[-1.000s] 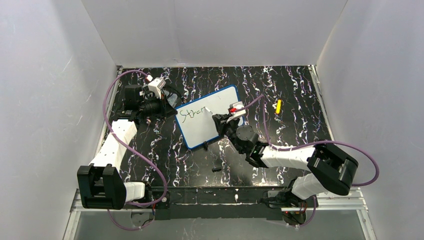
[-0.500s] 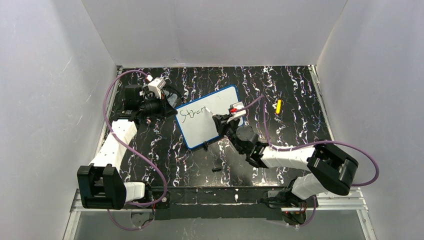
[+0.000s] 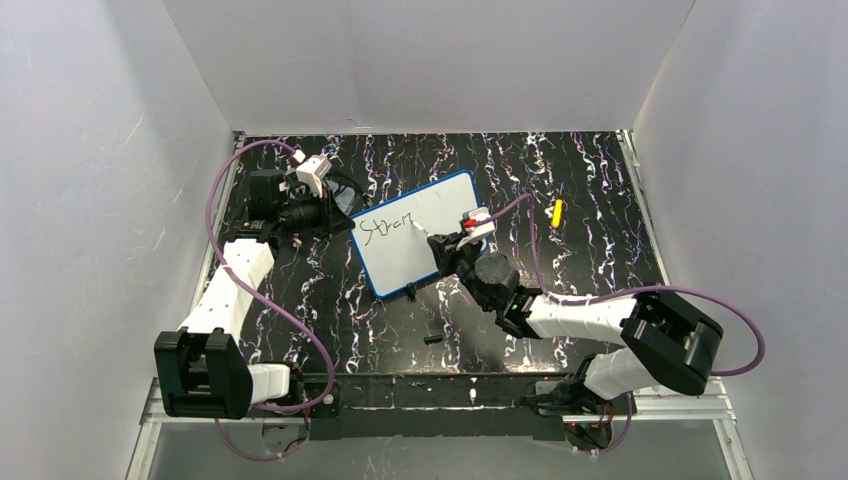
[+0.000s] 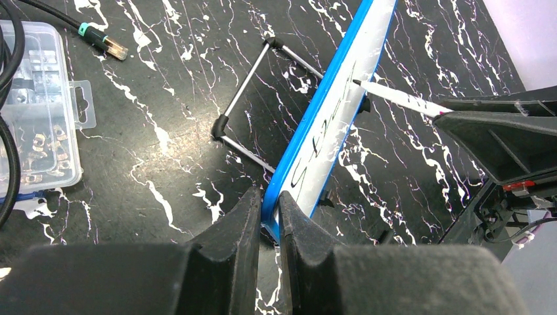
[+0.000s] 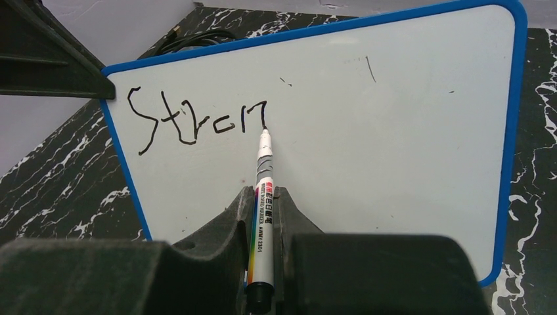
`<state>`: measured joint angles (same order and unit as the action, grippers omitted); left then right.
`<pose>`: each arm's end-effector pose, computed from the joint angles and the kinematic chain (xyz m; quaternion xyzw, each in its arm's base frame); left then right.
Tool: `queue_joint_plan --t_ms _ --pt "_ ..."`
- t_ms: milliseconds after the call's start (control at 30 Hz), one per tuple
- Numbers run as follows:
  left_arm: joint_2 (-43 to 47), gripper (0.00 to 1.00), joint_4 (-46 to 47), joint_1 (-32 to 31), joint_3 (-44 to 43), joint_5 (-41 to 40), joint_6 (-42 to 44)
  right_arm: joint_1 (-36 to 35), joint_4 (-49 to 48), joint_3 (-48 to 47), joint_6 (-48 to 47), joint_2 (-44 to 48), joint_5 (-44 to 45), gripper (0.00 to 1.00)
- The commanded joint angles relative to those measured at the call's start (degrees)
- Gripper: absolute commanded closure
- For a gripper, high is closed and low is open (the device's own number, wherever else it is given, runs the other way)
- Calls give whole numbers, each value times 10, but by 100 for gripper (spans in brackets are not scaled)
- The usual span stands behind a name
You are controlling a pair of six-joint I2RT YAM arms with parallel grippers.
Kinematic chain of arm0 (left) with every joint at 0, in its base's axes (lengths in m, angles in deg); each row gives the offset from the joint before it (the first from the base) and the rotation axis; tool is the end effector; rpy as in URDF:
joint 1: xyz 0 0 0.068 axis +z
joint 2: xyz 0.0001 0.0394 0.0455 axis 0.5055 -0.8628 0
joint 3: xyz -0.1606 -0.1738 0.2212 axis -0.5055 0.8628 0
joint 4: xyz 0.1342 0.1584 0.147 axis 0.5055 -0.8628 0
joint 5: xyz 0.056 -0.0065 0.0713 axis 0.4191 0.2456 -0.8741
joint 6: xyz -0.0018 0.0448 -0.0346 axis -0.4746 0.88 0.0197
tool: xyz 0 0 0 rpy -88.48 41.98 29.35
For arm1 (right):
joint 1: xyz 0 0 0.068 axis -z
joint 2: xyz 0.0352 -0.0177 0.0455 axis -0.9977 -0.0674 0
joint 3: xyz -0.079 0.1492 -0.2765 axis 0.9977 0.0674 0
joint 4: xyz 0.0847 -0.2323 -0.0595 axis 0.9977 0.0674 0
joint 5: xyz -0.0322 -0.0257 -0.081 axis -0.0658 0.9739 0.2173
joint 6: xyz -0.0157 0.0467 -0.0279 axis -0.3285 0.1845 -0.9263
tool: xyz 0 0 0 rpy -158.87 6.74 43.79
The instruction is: Write a sentence on the whiteboard
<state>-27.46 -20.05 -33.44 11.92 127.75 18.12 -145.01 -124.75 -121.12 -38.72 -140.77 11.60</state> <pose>0.2540 -0.0391 0.3508 0.1862 0.8117 -0.3131 0.4566 0.1597 0.2264 0.2942 -0.0782 0.6889 0.2746 0.6662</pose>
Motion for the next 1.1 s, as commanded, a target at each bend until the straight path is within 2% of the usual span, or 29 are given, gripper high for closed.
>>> queue_joint_plan --t_ms 0,200,1067 --pt "17 100 -12 -1 3 8 6 2 -2 6 -6 32 5 99" --pt "17 100 -12 -1 3 10 5 2 -4 9 -10 54 17 99" --pt "15 100 -12 -1 3 9 6 36 -53 -27 -32 -5 -17 99"
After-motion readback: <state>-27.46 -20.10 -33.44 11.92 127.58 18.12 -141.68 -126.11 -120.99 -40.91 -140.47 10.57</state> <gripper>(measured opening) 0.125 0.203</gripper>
